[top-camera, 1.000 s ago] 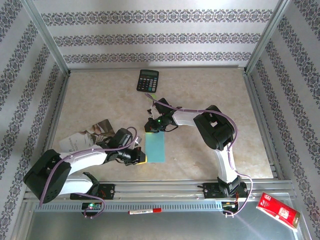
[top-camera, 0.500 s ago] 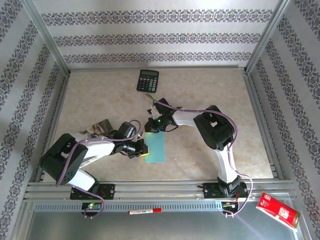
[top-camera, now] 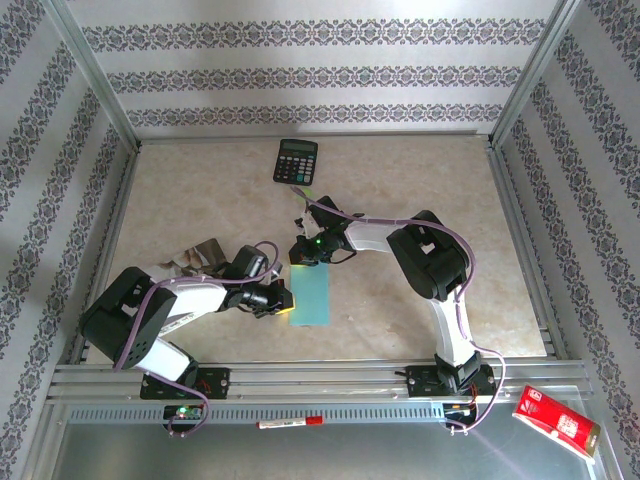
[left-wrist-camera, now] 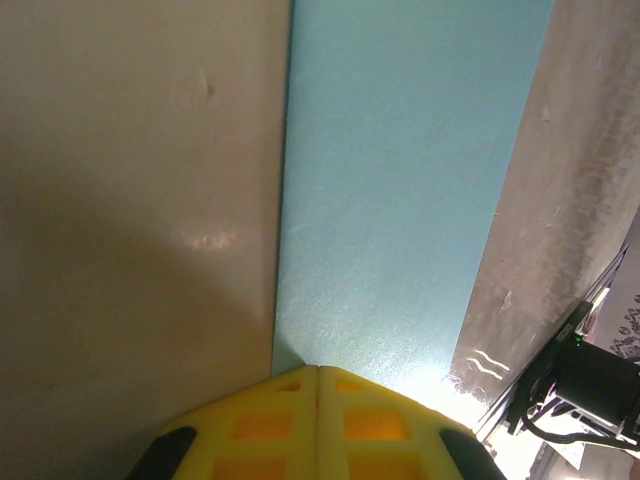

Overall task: Fold a paper plane with a square sheet of paper (pick it up from the middle)
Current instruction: First fold in half a square sheet of paper at the center of the table.

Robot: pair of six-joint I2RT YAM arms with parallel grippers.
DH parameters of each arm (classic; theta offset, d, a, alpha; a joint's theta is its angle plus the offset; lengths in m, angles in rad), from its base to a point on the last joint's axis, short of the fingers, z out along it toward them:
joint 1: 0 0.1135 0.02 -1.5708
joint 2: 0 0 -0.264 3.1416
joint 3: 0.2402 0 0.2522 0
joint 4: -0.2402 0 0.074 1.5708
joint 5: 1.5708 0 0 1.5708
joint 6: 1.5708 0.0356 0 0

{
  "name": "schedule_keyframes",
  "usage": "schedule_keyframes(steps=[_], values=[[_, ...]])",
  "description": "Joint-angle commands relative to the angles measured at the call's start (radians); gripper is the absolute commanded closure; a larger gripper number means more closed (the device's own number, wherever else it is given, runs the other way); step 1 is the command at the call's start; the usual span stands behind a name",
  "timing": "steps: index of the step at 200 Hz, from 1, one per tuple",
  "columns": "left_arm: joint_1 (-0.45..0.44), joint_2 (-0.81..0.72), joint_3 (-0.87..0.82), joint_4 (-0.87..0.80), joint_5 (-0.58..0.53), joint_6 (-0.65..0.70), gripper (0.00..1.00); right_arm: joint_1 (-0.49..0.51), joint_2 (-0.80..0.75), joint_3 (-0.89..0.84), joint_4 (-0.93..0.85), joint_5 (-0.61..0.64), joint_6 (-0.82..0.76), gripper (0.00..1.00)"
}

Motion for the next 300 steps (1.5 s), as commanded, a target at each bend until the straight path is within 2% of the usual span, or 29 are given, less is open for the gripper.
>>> schedule_keyframes(steps=[1,35,113,186,266,300], values=[[0.008,0.029,-0.049,-0.069,-0.026,0.041,1.00,-0.017,-0.039,0.016,-0.021,-0.001,0.041,0.93],[0.008,0.070,-0.052,-0.083,-0.026,0.063,1.00,-0.005,-0.104,-0.037,0.050,-0.048,0.118,0.86],[0.007,0.086,-0.036,-0.142,-0.036,0.108,1.00,0.046,-0.118,-0.169,0.147,-0.040,0.199,0.89],[0.008,0.110,-0.027,-0.203,-0.047,0.159,1.00,-0.008,-0.014,-0.060,0.076,0.007,0.139,0.92],[0.006,0.113,-0.012,-0.221,-0.053,0.173,1.00,-0.087,0.105,0.162,-0.090,0.091,0.080,0.93],[-0.015,0.046,0.057,-0.134,-0.033,0.065,0.98,-0.133,-0.003,0.201,-0.168,0.056,-0.018,0.91]])
